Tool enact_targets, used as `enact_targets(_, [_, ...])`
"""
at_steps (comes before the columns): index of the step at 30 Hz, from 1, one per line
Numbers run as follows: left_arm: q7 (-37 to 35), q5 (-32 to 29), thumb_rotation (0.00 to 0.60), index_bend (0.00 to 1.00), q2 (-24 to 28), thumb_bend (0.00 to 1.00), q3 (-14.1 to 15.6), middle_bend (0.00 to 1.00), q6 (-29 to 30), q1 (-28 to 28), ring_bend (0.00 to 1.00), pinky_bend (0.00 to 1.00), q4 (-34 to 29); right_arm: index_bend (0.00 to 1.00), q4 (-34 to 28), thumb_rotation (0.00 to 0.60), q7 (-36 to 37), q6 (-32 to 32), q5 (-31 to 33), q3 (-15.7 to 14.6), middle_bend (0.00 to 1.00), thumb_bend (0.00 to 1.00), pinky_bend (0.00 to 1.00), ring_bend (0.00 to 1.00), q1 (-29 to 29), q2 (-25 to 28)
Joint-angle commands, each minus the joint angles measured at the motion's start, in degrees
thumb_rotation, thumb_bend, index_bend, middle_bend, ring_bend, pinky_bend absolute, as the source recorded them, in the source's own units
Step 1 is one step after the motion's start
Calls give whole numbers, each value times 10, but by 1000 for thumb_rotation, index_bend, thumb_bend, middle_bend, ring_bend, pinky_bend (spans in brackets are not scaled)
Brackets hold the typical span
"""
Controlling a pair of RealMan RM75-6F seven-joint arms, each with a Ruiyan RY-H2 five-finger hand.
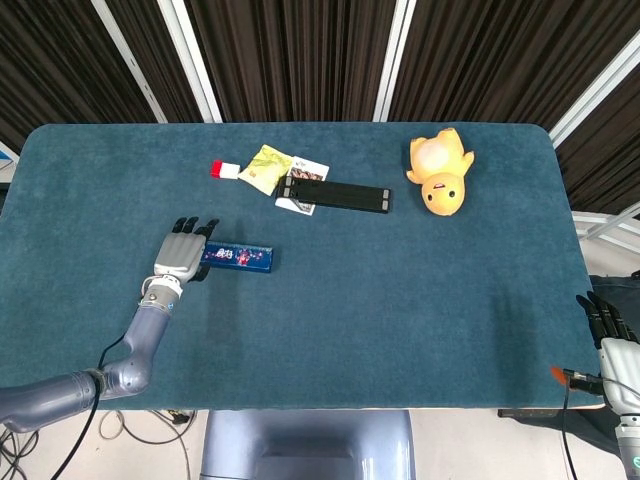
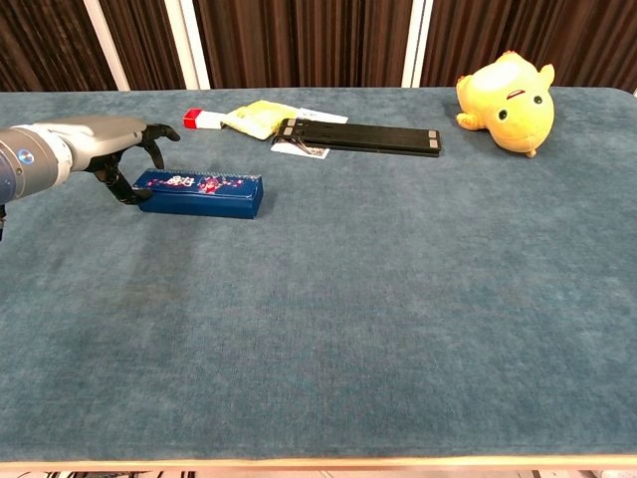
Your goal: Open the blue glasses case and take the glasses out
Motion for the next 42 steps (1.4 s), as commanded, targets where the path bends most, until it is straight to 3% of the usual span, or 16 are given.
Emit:
enact_targets(1, [-1, 0, 600, 63, 1, 438, 2, 258, 2, -1, 0, 51, -1, 0, 0, 600, 0, 0, 0, 0, 0, 152, 200, 0, 0, 0])
enact_targets(9, [-4, -9, 600, 94, 2, 494, 10, 291, 3, -3, 0, 51, -2, 0, 0, 600, 0, 0, 0, 0, 0, 154, 200, 0, 0, 0])
enact_targets(27, [-5, -30, 600, 101, -19, 513, 4, 296, -1, -27, 0, 51, 32, 0, -3, 600, 0, -3, 4, 1, 0, 155, 200, 0, 0, 1])
enact_targets(35, [14, -59, 600, 100, -55, 512, -6, 271, -18, -58, 0, 51, 97, 0, -5, 600, 1, -4, 6, 1, 0, 155, 200, 0, 0, 1])
enact_targets(42, [23, -88, 600, 68, -110, 443, -36, 147, -25, -99, 0, 51, 195, 0, -6, 600, 2, -2, 6, 1, 0, 154, 200, 0, -1, 3])
